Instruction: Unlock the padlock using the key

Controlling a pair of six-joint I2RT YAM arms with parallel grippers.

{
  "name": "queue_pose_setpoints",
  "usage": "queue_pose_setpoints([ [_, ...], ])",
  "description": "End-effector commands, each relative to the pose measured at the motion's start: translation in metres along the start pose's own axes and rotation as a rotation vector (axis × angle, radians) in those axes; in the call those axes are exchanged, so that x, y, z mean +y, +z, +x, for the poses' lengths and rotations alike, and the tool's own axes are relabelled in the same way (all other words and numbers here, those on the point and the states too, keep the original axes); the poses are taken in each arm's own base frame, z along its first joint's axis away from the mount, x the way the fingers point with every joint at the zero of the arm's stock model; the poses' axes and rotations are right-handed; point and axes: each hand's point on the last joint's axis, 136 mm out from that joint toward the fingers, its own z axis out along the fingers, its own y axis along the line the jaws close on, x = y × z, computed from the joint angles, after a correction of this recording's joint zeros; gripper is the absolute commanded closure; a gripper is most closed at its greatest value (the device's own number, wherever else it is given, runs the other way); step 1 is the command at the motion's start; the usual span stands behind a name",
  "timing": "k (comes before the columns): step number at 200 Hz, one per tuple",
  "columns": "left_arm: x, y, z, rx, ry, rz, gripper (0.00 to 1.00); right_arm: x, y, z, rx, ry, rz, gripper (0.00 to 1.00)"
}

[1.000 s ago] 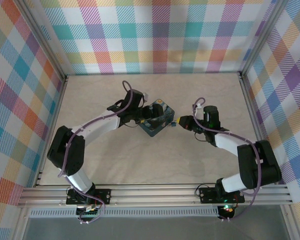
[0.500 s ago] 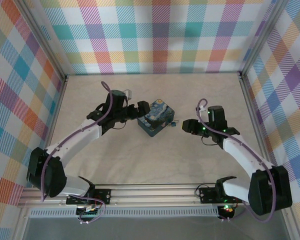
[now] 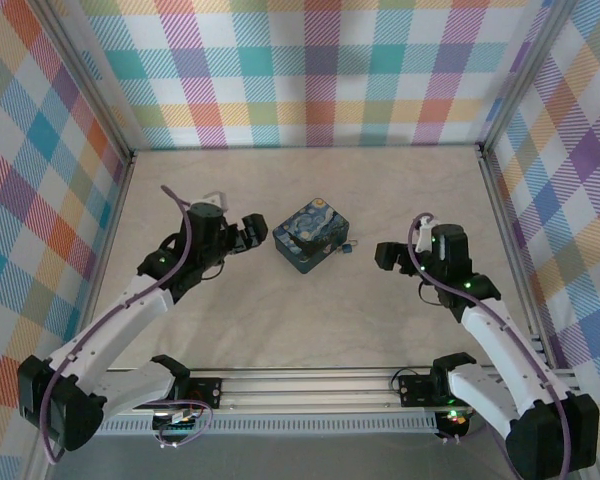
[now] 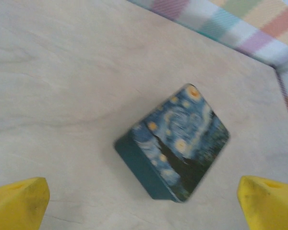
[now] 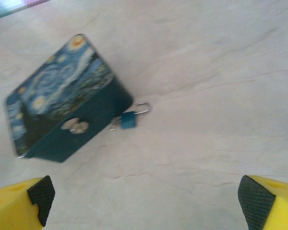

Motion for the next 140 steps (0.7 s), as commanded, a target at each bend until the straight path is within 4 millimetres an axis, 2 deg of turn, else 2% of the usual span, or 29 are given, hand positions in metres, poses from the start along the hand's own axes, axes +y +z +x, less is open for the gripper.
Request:
queue_pose_setpoints([
  [1,0.05,-0.006,-0.011,-0.097,0.037,-0.228,0.0,-0.038,0.002,-0.01,-0.095,-0.067,0.2,0.0],
  [23,0.077,-0.008,-0.017,-0.144,0.067,-0.351,0.0,-0.059,0.009,-0.009,-0.147,-0.15,0.303,0.0],
  [44,0.091,-0.006,-0.021,-0.202,0.113,-0.4,0.0,-0.072,0.017,-0.008,-0.169,-0.221,0.359,0.0],
  [65,0.108,-0.005,-0.027,-0.3,0.122,-0.461,0.0,-0.082,0.027,-0.007,-0.178,-0.228,0.388,0.0],
  [82,0.122,-0.001,-0.022,-0.335,0.173,-0.503,0.0,-0.09,0.038,-0.006,-0.178,-0.219,0.401,0.0],
  [106,0.134,0.011,-0.012,-0.316,0.26,-0.525,0.0,-0.094,0.053,-0.007,-0.182,-0.216,0.386,0.0],
  [140,0.147,0.024,-0.001,-0.261,0.29,-0.521,0.0,-0.091,0.07,-0.016,-0.22,-0.236,0.337,0.0],
])
